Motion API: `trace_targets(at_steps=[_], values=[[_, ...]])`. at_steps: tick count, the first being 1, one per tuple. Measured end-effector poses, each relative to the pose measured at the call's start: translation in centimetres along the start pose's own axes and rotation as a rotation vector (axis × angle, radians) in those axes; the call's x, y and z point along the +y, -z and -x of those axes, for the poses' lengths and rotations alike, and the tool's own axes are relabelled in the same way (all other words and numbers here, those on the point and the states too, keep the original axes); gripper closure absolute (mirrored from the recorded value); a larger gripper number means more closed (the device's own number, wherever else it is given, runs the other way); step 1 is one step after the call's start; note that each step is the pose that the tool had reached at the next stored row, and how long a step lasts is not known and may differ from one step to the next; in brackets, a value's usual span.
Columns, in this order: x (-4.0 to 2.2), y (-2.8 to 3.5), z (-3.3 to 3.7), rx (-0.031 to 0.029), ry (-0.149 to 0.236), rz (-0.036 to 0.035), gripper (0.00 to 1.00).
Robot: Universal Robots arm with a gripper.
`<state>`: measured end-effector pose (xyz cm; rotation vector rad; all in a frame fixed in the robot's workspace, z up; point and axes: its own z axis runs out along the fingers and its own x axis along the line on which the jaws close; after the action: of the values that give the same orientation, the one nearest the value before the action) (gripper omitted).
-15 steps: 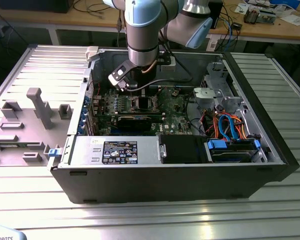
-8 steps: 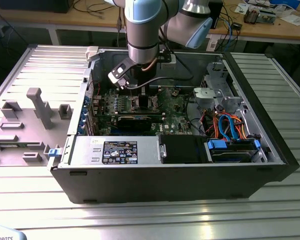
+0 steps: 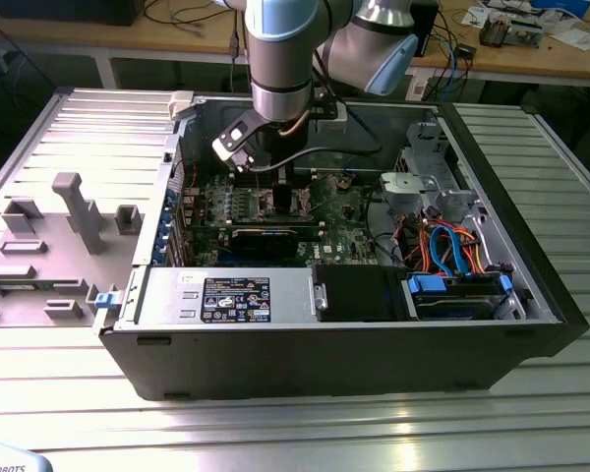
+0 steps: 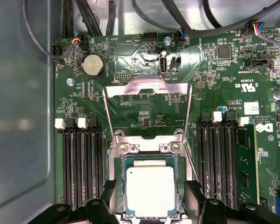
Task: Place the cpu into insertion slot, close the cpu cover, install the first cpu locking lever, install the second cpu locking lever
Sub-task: 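Place the cpu into insertion slot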
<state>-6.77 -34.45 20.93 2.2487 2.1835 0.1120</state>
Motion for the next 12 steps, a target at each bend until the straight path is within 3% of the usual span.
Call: trace_targets(at_steps=[5, 12], values=[[0.00, 0.14, 0.00, -0.0004, 0.000, -0.0002, 0.32], [0.06, 1.05, -0.05, -0.0002, 0.000, -0.0001, 0.34]])
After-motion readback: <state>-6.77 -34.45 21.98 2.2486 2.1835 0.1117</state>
